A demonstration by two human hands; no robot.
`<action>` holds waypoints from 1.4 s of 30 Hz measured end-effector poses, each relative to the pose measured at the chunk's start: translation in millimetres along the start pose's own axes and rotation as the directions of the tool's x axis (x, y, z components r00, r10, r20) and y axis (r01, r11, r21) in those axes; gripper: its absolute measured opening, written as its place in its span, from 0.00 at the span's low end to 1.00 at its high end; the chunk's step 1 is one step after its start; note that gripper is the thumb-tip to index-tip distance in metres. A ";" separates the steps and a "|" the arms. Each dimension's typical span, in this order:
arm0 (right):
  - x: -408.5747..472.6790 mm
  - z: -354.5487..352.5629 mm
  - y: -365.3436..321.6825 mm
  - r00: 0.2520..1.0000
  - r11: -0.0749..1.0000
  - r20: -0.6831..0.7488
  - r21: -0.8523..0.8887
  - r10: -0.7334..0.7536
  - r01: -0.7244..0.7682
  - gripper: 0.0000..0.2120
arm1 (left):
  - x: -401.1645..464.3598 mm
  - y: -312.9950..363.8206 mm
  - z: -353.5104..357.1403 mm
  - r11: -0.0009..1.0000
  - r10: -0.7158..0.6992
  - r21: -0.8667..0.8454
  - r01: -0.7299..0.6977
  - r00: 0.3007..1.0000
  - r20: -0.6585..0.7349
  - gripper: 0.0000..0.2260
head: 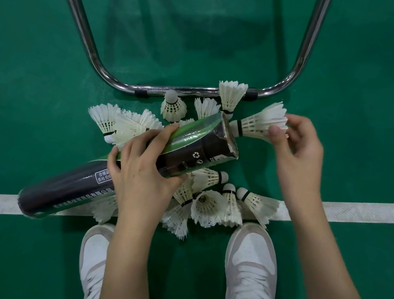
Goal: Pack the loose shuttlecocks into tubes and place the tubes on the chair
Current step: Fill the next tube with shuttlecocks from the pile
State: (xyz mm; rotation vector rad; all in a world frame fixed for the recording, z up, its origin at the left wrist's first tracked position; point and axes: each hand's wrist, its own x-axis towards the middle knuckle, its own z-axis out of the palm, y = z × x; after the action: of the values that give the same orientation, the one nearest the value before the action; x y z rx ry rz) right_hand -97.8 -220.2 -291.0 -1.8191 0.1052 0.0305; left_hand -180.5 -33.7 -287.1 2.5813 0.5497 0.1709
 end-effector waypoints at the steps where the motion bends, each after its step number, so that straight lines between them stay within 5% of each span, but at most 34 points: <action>1: -3.6 0.8 -2.5 1.000 1.000 -0.006 -0.015 -0.003 0.003 0.05 | -0.1 0.6 -0.5 1.000 -0.002 0.000 0.002 1.000 0.002 0.37; 12: -33.8 3.8 -26.3 0.985 0.978 -0.121 -0.181 -0.126 0.103 0.07 | 0.3 2.9 -3.4 1.000 -0.013 -0.021 0.012 1.000 -0.006 0.37; 24: -45.2 16.7 -32.3 0.982 0.997 0.186 0.082 -0.018 0.002 0.10 | 1.3 10.6 2.3 0.999 0.025 -0.027 -0.025 1.000 -0.008 0.38; 32: -49.5 30.0 -36.7 0.980 0.995 0.186 -0.059 -0.063 0.075 0.26 | 1.6 10.9 0.0 0.999 0.028 -0.038 -0.029 0.999 -0.019 0.36; 42: -45.3 28.2 -39.7 0.976 0.998 0.210 0.040 0.048 -0.058 0.23 | 1.9 14.7 -6.9 0.996 0.074 -0.038 -0.075 0.997 -0.020 0.35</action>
State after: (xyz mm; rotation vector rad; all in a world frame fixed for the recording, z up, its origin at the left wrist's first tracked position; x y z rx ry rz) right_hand -138.4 -180.7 -256.2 -1.7558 0.0053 0.2553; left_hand -175.2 -41.6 -273.9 2.5660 0.4528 0.2288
